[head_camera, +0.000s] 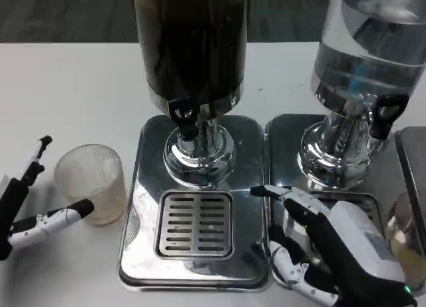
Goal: Grasp the cup under the faucet to collect the drink, then remove the cup.
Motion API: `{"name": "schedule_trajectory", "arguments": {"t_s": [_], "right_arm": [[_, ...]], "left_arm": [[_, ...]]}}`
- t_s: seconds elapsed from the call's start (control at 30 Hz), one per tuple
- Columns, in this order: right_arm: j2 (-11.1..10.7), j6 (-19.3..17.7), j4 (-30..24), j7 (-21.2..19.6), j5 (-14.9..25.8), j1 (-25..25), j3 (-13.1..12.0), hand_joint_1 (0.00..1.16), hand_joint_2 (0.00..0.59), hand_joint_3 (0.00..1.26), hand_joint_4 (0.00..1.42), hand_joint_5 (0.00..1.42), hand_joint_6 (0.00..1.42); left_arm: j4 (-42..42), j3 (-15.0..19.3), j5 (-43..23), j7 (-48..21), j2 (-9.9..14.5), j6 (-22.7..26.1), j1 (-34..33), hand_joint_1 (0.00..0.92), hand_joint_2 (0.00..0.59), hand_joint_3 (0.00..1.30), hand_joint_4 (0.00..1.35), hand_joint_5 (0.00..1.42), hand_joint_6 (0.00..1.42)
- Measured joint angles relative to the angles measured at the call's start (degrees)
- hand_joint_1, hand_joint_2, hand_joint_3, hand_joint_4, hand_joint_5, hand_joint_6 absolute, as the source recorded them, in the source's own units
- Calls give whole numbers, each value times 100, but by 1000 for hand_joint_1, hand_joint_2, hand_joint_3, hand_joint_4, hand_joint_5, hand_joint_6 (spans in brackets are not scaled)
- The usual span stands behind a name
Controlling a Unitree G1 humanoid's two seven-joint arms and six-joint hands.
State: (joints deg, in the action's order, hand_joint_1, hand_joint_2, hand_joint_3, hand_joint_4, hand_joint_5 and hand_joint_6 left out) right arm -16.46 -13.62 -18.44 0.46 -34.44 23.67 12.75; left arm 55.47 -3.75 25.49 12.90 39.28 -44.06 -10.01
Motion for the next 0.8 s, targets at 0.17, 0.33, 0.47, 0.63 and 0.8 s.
{"name": "schedule_trajectory", "arguments": {"t_s": [0.17,0.33,0.47,0.63,0.8], "right_arm": [[-4,-3,-1,0,19,28,-2,504,586,232,186,122,230],[-4,-10,-5,-1,19,69,-2,504,586,232,187,132,240],[-2,-11,-8,-1,20,81,-1,504,586,232,187,133,242],[-2,-11,-9,-1,20,80,-1,504,586,232,187,133,243],[-3,-11,-9,-1,21,76,-7,504,586,232,193,133,244]], "left_arm": [[200,-110,0,88,0,-188,-136,160,38,0,0,184,183],[420,-255,3,124,-1,-287,-266,162,43,0,0,186,183],[582,-374,4,191,-9,-333,-378,164,46,0,0,188,183],[730,-469,24,337,-111,-421,-432,169,57,0,0,190,194],[875,-597,29,395,-185,-505,-518,171,64,0,0,195,196]]}}
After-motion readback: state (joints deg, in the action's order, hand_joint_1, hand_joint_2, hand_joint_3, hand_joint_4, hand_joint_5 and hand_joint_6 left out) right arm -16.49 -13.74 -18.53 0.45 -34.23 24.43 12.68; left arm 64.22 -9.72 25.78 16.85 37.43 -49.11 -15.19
